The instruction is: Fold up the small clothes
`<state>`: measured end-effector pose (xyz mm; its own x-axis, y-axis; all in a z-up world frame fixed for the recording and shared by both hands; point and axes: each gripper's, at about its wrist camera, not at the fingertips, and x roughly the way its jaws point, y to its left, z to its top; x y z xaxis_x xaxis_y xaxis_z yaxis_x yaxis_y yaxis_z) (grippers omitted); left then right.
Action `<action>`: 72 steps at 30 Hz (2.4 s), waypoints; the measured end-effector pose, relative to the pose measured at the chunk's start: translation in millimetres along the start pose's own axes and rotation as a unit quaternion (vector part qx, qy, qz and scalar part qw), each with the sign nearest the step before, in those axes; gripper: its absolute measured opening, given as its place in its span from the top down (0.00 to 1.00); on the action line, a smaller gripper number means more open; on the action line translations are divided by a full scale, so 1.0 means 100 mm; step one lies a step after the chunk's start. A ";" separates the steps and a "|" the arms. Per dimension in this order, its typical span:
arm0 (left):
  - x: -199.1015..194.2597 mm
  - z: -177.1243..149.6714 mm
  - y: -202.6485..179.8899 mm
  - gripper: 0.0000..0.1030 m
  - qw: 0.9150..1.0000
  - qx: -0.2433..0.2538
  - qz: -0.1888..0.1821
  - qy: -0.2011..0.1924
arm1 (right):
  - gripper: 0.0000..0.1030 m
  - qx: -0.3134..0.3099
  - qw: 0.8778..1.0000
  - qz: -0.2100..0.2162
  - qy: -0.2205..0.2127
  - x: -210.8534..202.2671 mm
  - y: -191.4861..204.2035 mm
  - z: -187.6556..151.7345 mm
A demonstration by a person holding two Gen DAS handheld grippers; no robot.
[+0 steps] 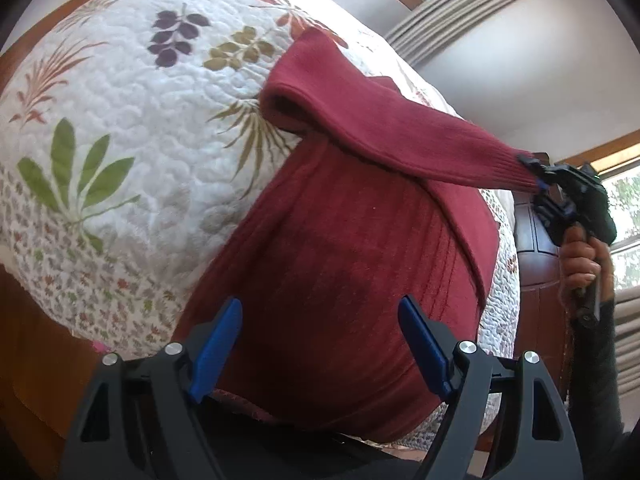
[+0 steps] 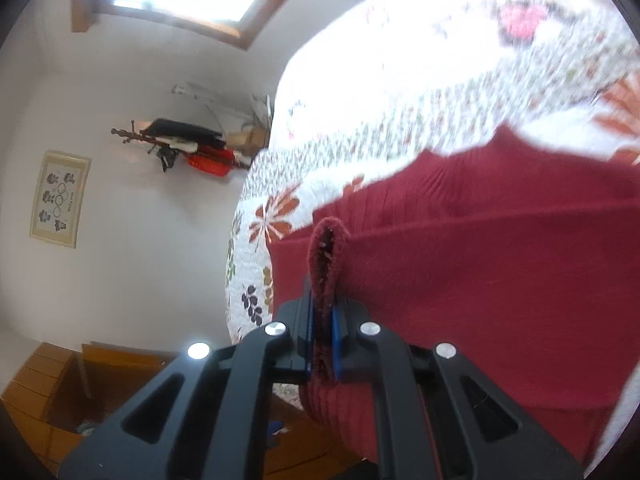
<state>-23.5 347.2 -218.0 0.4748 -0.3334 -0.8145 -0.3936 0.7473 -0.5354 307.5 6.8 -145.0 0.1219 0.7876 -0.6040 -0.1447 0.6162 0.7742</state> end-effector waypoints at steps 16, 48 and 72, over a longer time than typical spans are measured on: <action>0.25 0.24 -0.12 0.22 0.999 0.033 -0.024 0.034 | 0.94 0.094 0.990 -0.050 -0.094 -1.17 -1.13 -0.37; 0.55 0.47 -0.33 0.22 0.998 0.043 -0.009 0.050 | 0.88 0.185 0.976 -0.100 -0.055 -0.75 -2.35 -0.61; 0.28 -0.07 -0.14 0.14 0.998 -0.028 0.046 0.018 | 0.75 0.135 0.986 -0.071 -0.067 -1.27 -2.50 -1.03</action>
<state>-10.3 322.9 -234.8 0.4066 -0.2862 -0.8676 -0.4778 0.7429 -0.4689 227.4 -246.0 -281.3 0.2544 0.6739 -0.6936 0.1472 0.6819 0.7165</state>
